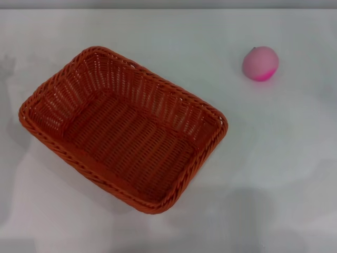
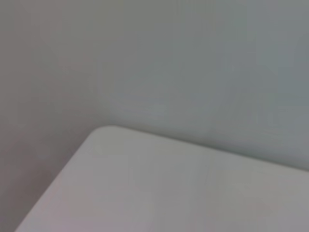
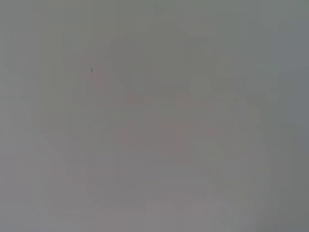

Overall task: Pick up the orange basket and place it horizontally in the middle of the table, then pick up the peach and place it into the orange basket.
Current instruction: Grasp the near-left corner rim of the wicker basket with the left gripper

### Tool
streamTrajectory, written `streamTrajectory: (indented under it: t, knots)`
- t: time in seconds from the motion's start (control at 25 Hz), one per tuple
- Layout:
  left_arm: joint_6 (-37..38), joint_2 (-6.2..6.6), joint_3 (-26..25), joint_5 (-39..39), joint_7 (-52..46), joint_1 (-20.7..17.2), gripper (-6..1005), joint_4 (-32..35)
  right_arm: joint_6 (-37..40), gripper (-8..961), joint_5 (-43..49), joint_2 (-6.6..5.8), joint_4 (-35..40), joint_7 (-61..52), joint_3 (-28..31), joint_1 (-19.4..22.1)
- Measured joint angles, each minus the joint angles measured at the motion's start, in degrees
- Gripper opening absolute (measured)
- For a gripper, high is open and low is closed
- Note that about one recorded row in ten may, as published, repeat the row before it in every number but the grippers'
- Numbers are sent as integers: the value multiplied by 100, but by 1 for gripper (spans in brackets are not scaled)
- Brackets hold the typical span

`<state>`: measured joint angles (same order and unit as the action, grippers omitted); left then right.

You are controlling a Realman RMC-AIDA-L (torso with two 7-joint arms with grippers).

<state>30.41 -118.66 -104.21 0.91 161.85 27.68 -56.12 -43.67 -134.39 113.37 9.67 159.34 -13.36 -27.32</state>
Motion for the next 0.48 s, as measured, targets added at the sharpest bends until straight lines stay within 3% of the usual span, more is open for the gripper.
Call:
streamTrajectory:
  t: [0.48]
  knots:
    - [2137, 263, -139, 28, 14, 624, 887, -376, 9, 867, 0, -9, 8, 0, 0, -18]
